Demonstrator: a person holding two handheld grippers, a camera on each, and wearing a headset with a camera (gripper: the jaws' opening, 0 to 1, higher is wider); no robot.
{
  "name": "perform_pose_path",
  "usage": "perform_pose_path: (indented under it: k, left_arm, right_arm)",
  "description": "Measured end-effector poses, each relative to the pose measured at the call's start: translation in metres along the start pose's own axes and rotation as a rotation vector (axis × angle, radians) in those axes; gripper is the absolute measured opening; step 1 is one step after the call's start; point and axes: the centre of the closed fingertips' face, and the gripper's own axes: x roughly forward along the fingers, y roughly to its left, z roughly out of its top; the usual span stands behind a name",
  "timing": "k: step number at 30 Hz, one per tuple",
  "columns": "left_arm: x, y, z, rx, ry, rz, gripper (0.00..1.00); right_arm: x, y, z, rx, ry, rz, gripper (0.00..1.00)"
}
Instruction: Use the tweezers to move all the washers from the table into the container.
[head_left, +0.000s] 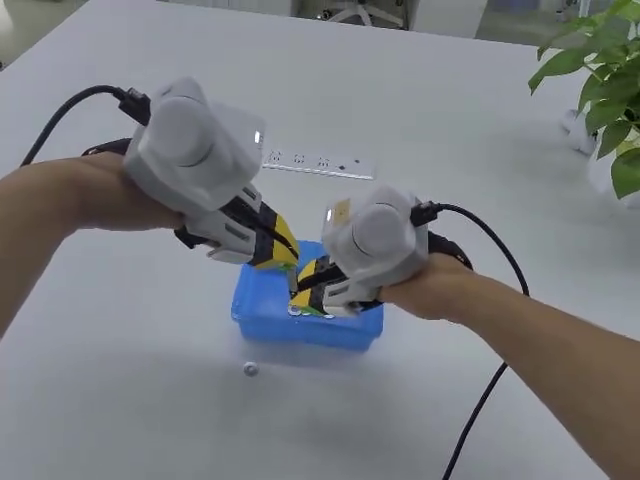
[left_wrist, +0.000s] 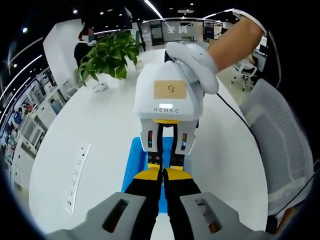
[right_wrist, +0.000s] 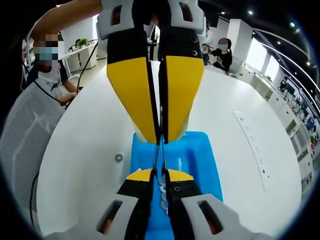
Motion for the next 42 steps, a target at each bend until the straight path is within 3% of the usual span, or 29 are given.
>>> perform_pose_path:
  k: [9, 16, 30, 42]
  left_arm:
    - [-0.015, -0.01, 0.009, 0.015, -0.007, 0.01, 0.05]
    - [-0.025, -0.019, 0.009, 0.013, -0.004, 0.005, 0.05]
    - [-0.036, -0.04, 0.004, 0.012, 0.015, 0.013, 0.05]
    - [-0.037, -0.059, -0.012, -0.018, 0.021, 0.011, 0.05]
  right_arm:
    - [-0.01, 0.009, 0.014, -0.017, -0.011, -0.017, 0.11]
    - [-0.013, 0.019, 0.023, -0.025, -0.022, -0.02, 0.12]
    - [-0.006, 0.042, 0.036, -0.028, -0.051, -0.003, 0.12]
    - [0.007, 0.062, 0.038, -0.021, -0.067, 0.025, 0.12]
